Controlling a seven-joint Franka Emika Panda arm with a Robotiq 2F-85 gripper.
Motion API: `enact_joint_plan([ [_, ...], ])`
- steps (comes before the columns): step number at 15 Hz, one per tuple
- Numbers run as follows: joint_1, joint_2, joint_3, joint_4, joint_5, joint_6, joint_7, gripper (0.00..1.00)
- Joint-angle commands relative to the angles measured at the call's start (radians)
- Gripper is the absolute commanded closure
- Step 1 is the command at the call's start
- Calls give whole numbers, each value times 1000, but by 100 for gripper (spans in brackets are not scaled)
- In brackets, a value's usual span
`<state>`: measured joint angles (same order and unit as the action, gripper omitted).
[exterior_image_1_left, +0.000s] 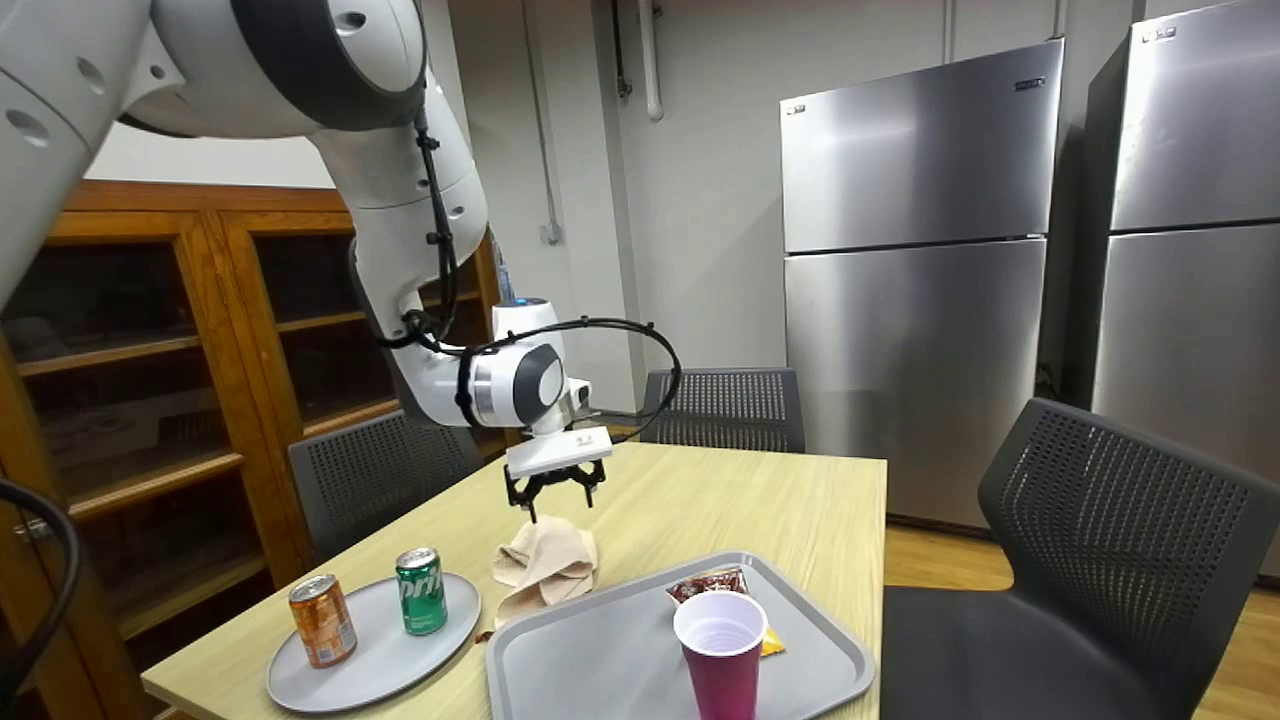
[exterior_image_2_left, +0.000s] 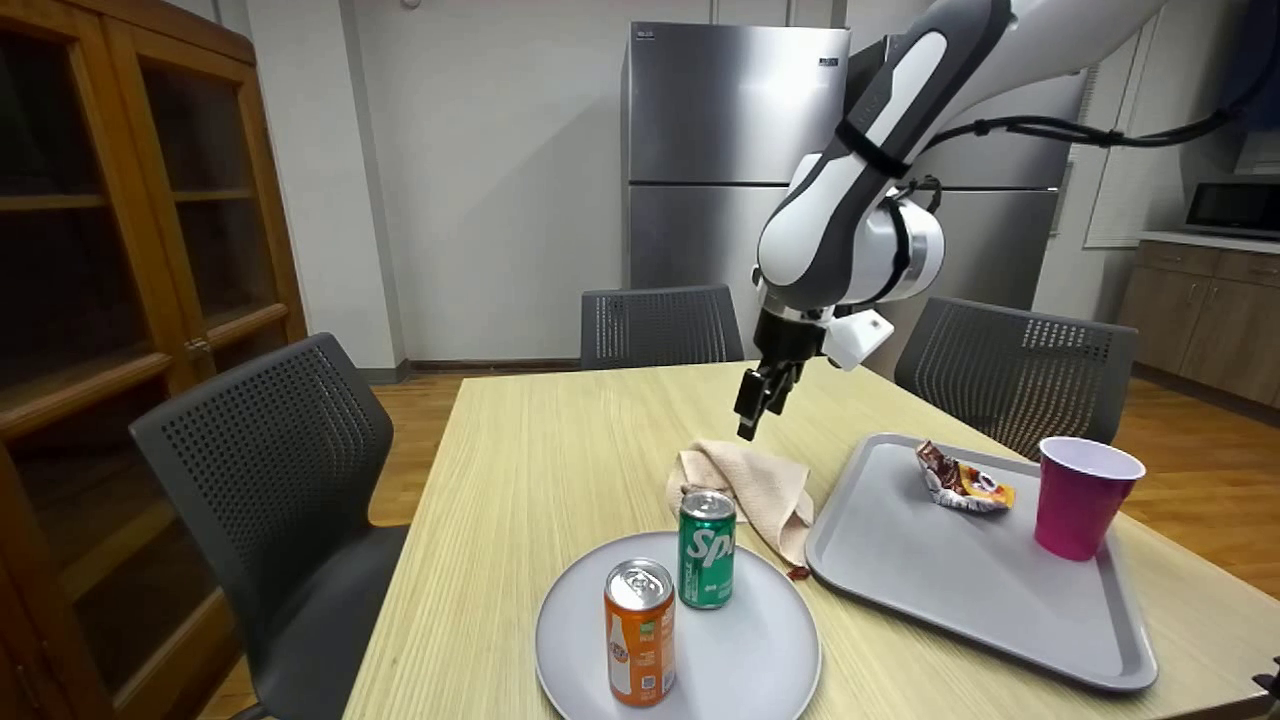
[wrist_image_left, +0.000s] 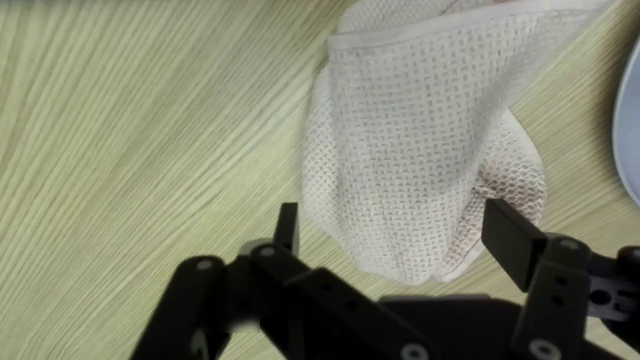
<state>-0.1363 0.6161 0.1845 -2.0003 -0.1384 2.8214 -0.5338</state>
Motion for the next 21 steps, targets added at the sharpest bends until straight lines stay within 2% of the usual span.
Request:
enact_joint_plan([
  [1, -24, -88, 8, -60, -4, -50, -15, 0],
  [3, -14, -124, -17, -87, -12, -72, 2, 0],
  [8, -47, -234, -24, -178, 17, -115, -27, 0],
  [21, -65, -477, -165, -404, 59, -194, -20, 0],
])
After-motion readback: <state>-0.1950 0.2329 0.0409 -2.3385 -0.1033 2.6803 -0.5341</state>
